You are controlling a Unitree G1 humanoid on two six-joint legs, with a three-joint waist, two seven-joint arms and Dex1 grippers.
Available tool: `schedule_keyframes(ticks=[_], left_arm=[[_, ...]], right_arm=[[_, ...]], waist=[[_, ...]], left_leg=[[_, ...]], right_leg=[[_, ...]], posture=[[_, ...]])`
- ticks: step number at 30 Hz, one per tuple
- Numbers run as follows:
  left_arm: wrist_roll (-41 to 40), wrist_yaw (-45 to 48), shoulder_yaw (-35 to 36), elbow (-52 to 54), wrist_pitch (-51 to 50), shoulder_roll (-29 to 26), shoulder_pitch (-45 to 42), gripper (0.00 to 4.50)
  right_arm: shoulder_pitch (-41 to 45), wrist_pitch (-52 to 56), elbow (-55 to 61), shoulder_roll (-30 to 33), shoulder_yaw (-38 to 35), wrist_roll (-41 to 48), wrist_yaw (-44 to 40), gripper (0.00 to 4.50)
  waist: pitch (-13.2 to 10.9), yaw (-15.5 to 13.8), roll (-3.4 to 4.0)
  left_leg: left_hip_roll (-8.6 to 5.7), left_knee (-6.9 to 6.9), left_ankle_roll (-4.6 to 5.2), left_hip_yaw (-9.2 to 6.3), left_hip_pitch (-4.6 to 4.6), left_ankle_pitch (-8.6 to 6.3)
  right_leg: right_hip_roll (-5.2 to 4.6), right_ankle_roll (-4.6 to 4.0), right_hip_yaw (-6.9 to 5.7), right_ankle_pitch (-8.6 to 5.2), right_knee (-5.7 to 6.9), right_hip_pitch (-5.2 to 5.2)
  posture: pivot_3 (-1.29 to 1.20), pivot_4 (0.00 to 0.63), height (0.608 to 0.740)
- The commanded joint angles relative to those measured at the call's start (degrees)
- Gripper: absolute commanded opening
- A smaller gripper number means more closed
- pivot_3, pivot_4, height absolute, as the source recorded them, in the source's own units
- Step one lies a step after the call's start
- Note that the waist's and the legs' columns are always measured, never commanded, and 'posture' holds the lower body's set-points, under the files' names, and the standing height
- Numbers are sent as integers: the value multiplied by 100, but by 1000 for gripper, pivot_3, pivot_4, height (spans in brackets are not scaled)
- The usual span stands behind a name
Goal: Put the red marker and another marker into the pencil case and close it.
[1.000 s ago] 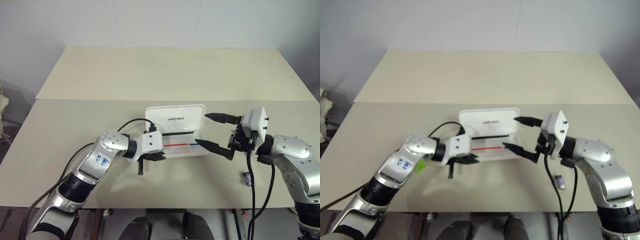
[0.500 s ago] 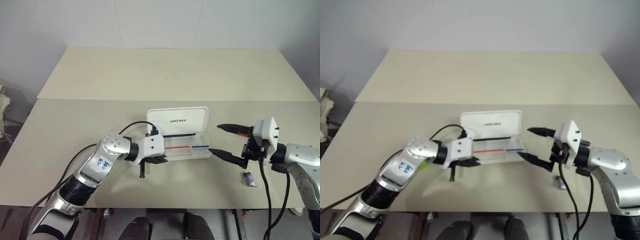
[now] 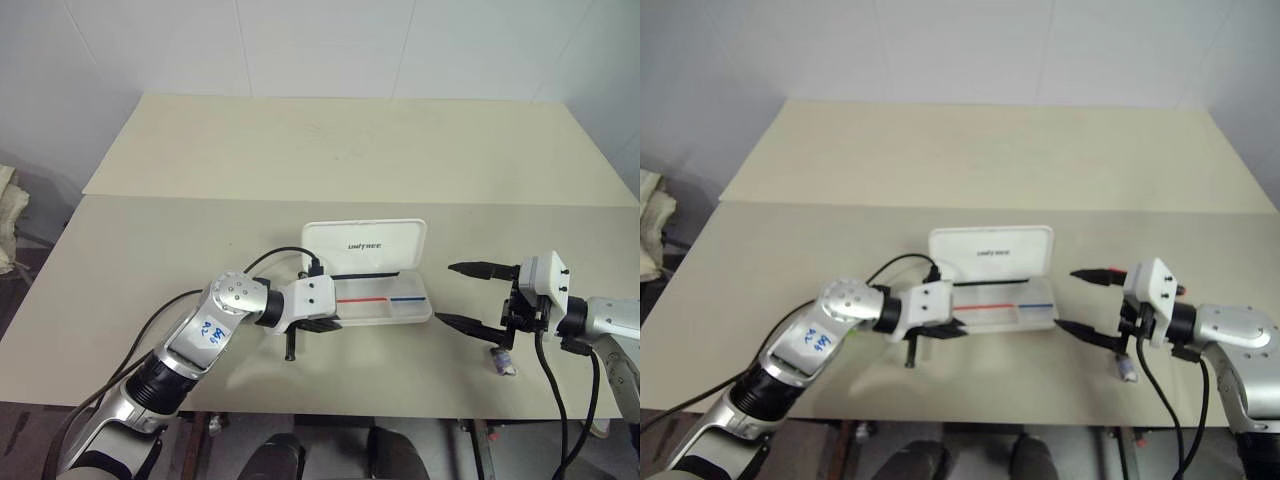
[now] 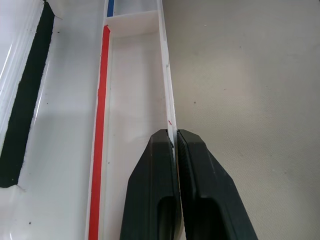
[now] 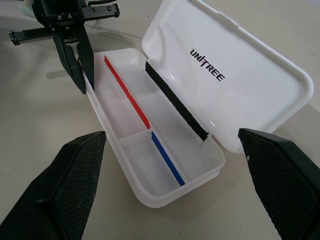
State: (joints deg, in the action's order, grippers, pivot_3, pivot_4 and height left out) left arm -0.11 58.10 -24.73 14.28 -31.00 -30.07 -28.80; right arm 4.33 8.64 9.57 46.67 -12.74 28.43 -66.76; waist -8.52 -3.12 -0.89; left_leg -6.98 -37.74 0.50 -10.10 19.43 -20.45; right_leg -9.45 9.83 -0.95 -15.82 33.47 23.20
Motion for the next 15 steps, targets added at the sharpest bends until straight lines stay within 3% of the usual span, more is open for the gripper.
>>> schedule_keyframes(ticks=[1, 11, 15], left_arm=[[-158, 106, -84, -75, 291, 104, 36, 607], [-194, 115, 21, -143, 592, -17, 143, 3837], [-357, 64, 217, -79, 690, 43, 139, 3837]], right_arm=[[129, -128, 39, -52, -4, 34, -14, 4500], [325, -160, -58, -170, 162, -49, 13, 4500], [407, -180, -172, -189, 232, -84, -28, 4500]], waist=[[0, 0, 0], [0, 21, 0], [0, 24, 0]], left_leg=[[0, 0, 0, 0, 0, 0], [5, -1, 0, 3, 0, 0], [4, -4, -1, 4, 0, 0]], right_leg=[[0, 0, 0, 0, 0, 0], [2, 0, -1, 0, -1, 1], [2, 0, 0, 1, -1, 1]], posture=[[0, 150, 740], [0, 150, 740], [0, 150, 740]])
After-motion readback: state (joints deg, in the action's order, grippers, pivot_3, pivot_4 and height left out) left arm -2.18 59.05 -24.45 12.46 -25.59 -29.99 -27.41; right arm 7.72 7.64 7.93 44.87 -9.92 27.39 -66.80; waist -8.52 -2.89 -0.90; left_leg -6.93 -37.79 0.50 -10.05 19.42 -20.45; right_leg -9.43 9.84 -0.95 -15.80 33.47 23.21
